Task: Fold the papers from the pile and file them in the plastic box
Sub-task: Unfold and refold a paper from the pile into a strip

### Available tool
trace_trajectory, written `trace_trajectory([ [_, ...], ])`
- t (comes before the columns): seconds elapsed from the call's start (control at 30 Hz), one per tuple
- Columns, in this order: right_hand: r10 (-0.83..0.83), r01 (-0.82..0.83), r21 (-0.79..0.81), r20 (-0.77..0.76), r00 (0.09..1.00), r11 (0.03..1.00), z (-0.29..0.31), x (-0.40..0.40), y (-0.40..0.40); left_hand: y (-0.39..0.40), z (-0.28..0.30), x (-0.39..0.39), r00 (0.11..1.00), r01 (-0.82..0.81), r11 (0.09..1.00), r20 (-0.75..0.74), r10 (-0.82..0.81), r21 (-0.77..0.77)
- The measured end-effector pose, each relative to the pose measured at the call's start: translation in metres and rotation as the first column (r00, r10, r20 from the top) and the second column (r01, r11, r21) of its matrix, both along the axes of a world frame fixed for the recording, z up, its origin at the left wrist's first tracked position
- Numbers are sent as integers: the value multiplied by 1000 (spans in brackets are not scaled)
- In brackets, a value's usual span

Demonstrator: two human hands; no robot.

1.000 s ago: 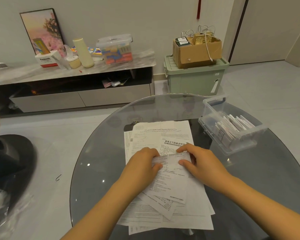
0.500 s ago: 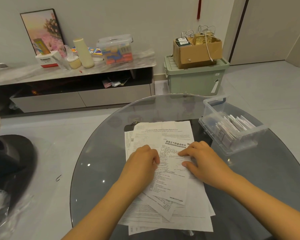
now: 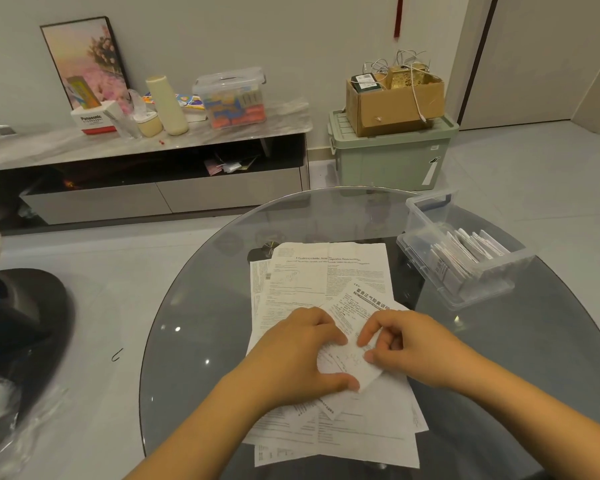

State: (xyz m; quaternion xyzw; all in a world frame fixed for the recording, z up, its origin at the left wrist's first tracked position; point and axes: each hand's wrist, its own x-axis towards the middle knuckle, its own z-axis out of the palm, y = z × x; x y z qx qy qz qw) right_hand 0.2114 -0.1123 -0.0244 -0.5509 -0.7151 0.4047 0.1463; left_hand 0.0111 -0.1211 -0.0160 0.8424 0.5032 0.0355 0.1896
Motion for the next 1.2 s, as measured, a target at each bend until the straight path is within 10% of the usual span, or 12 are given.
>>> trace_trajectory([
  [0.43,-75,24,-231,-214,974,973,6,-1,0,-10,-3,11,995,57,990,-83,-47,126],
  [0.83,154,-154,12,-139,978,988,4,5,6,-2,6,3,998,8,1000,55,-9,15],
  [1.2,-26,-1,247,103,994,969,-8,-11,4,6,4,5,983,-117,993,146,113,21],
])
